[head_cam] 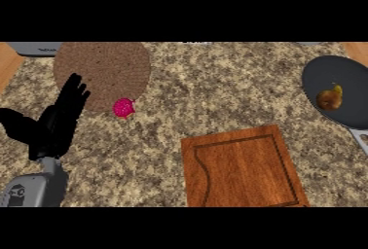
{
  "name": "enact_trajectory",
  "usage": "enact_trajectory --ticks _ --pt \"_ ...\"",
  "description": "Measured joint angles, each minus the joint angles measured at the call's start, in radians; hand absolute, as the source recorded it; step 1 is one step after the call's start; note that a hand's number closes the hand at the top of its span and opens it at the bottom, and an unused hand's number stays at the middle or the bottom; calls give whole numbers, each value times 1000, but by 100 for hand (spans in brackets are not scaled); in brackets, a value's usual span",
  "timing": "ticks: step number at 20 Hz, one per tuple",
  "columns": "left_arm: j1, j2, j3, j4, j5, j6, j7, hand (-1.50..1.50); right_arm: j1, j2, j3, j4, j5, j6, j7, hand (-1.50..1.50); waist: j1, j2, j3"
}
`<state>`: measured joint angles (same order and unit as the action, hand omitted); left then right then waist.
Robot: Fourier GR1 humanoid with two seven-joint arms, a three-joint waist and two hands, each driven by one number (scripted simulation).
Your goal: Pick the pear from the cutting board and place it in the pan
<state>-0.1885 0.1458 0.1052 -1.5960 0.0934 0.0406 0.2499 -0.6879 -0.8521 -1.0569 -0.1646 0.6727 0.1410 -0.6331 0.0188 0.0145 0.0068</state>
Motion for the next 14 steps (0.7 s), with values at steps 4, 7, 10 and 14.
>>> enact_trajectory --ticks 4,7,10,14 --pt "11 -6 -3 0 -7 5 -9 0 72 -57 -45 20 -61 173 -63 -150 -4 -1 0" --pt "11 -11 -7 6 -13 10 -10 0 137 -81 -53 17 -84 255 -102 -150 -5 -2 0" --pt "-5 3 9 16 -4 4 -4 0 195 -95 -58 6 -107 278 -110 -150 -7 -3 -1" --pt "0 -1 4 3 -4 5 5 0 250 -95 -52 -14 -126 276 -127 -150 -4 -4 0"
